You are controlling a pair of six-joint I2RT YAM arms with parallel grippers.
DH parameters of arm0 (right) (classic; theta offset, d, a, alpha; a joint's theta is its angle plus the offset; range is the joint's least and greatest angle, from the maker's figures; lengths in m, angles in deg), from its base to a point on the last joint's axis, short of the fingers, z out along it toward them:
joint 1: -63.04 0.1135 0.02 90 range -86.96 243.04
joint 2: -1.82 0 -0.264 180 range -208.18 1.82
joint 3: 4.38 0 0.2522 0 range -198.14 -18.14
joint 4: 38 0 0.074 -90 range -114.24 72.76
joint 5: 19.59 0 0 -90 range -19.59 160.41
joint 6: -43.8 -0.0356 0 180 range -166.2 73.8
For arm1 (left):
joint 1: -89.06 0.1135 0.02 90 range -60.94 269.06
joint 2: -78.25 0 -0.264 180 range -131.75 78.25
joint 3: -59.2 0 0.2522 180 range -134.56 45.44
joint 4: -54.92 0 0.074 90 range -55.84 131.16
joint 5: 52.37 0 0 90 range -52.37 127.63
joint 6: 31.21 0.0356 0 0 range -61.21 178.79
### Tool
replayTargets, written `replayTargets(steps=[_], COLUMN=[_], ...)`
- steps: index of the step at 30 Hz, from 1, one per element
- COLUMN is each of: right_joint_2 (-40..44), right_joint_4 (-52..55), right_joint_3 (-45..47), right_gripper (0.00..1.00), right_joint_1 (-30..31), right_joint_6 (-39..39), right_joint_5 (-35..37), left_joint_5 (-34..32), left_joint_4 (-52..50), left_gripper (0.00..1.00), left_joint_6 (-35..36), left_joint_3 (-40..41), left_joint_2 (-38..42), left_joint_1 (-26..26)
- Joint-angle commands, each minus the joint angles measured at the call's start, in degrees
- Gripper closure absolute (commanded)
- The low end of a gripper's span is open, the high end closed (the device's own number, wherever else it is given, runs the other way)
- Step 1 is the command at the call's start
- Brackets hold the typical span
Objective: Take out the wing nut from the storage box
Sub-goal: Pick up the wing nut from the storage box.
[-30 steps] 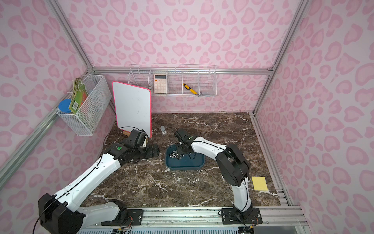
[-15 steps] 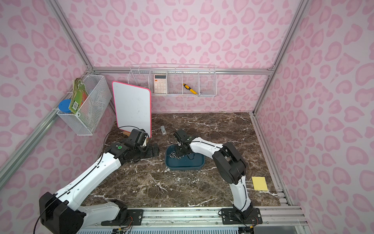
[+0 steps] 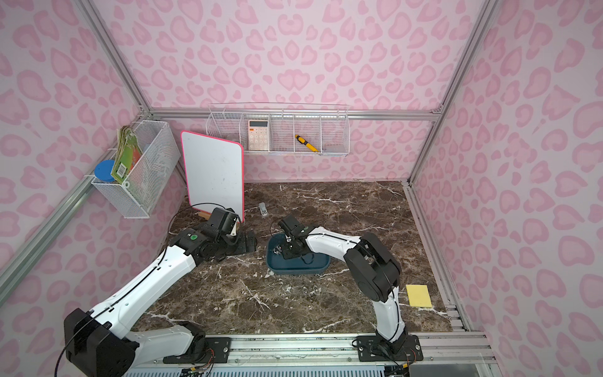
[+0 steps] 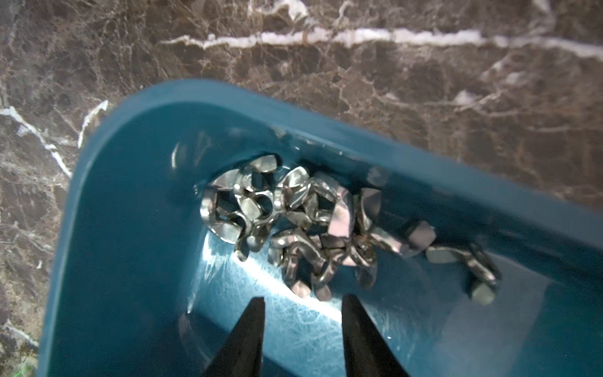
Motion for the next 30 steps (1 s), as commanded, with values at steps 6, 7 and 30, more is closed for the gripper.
replayTargets(steps=[6, 7, 30], right_joint_2=[-0.5, -0.7, -3.8], right_joint_4=[-1.0, -1.0, 0.3], right_joint_3=[-0.1, -0.2, -2.9], right_gripper=[0.65, 0.65, 0.92], right_joint_1=[-0.7, -0.6, -1.4], right_joint_6=[-0.7, -0.5, -0.4], right_joint_5=[1.0, 1.0, 1.4], left_joint_5=[-0.1, -0.1, -0.8], left_joint_4=[-0.2, -0.2, -0.7], left_gripper=[0.01, 0.01, 0.01], left_joint_6=[0.5, 0.5, 0.6], left_joint_3=[0.2, 0.2, 0.6], left_joint_2=[0.6, 0.6, 1.3], left_joint_1=[0.0, 0.0, 0.1])
